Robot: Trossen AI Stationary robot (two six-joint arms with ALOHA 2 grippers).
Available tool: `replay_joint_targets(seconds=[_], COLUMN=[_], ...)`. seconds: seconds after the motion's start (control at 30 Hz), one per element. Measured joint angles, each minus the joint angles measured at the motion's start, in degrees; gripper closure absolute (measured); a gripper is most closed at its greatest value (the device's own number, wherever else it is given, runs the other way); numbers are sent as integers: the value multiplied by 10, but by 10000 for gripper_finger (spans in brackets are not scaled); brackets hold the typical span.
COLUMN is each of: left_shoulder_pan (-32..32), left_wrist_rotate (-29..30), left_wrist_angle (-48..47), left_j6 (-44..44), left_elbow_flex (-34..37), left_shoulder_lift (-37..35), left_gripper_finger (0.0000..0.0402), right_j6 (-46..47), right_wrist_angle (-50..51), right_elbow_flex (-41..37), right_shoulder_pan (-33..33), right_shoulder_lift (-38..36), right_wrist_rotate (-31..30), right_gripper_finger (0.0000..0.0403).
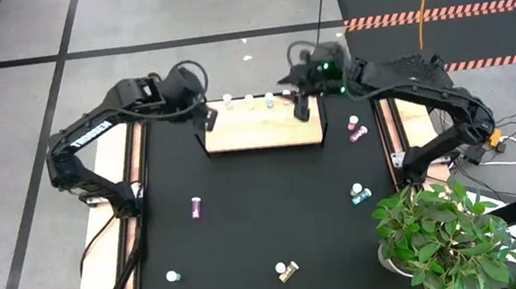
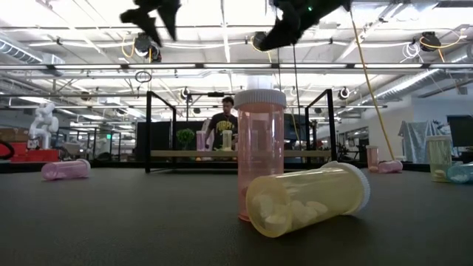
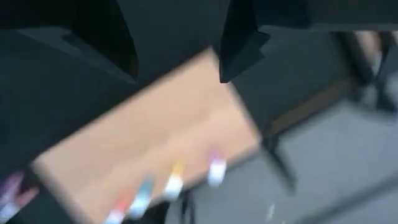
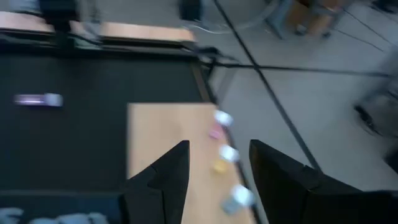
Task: Pick and place medicine bottles onto shelf by color
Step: Put the bottom pink pill bottle on the shelf aligned with the other pink pill bottle
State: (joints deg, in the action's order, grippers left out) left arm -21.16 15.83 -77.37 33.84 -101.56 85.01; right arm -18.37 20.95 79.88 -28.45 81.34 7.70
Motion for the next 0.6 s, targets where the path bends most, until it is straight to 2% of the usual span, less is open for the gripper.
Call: replay_joint_targets(seconds=[0.13,0.2,0.33,0.47,0.6], left_shoulder_pan=[30,47,69,89,103], left_wrist_rotate=[-4,-30,-143,-198,-209], left_wrist_angle=[-74,-64,0,41,50], left_j6=[100,135,168,239,298], left_elbow_flex=[57,114,255,366,433], left_shoulder_lift=[0,-6,-39,-52,-56], left_gripper_finger=[182,182,190,196,197], right_j6=[23,36,43,65,138], right_wrist_angle=[-25,-31,-26,-4,10], right_elbow_flex=[0,0,0,-1,0], right_shoulder_pan=[68,100,161,207,236], right_shoulder_lift=[26,40,63,69,68], right_wrist_rotate=[8,29,24,-15,-17], right_gripper_finger=[240,240,240,241,241])
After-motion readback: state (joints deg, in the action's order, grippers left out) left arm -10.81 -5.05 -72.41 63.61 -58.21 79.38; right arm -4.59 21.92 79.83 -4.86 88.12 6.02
